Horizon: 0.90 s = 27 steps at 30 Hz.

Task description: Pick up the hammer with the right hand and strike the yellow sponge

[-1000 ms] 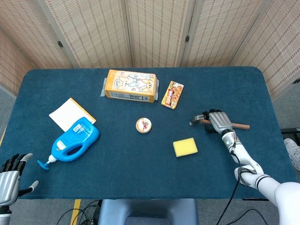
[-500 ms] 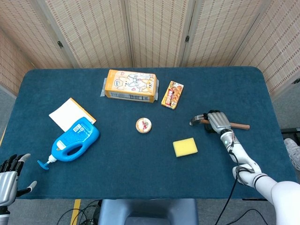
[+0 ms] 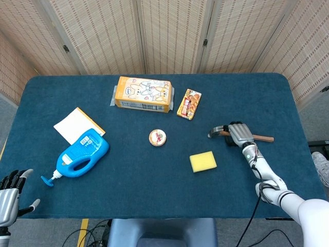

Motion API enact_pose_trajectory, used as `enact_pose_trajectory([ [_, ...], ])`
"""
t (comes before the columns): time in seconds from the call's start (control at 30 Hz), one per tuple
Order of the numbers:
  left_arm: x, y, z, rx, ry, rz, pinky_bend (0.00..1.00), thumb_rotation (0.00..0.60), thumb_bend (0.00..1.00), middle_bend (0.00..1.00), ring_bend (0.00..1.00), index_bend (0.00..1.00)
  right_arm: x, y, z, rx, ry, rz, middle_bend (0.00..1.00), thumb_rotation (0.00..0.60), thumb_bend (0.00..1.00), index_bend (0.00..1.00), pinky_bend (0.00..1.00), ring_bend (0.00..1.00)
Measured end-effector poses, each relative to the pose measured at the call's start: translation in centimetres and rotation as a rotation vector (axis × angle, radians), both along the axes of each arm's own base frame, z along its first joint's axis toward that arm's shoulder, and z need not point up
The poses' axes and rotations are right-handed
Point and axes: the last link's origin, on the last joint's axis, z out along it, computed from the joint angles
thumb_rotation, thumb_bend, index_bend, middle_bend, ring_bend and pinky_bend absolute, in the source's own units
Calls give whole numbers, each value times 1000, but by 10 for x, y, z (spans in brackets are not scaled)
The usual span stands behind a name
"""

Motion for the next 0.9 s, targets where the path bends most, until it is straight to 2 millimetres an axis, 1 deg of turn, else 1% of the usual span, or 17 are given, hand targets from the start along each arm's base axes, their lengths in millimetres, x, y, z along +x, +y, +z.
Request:
enact_pose_trajectory([
  [0.27, -1, -1, 0, 0, -1, 3, 181, 600, 210, 199, 120, 178, 2, 0, 0, 1, -2, 7, 492, 600, 525, 457, 215, 238],
  [0.37, -1, -1, 0, 0, -1, 4, 181, 600, 209, 199, 120, 179, 3, 0, 0, 0, -1, 9, 505, 600, 527, 475, 215, 246],
  [0.47, -1, -1, 0, 0, 1, 7, 181, 600, 209, 199, 120, 179, 3, 0, 0, 1, 2, 9, 534, 600, 550, 508, 215, 266],
  [0.67, -2, -2, -1, -2, 1, 9, 181, 600, 209, 199, 120, 178, 3, 0, 2, -13, -9, 10, 640, 600, 634, 625, 223, 358],
  [0.73, -2, -2, -1, -2, 1, 9, 181, 600, 209, 199, 120, 179, 3, 0, 3, -18, -13, 16, 680, 600, 650, 672, 252, 401],
  [0.9, -2, -2, -2, -7, -1, 12, 181, 600, 209, 200, 120, 178, 4, 4, 8, -32, -34, 38, 739, 600, 696, 737, 322, 492],
])
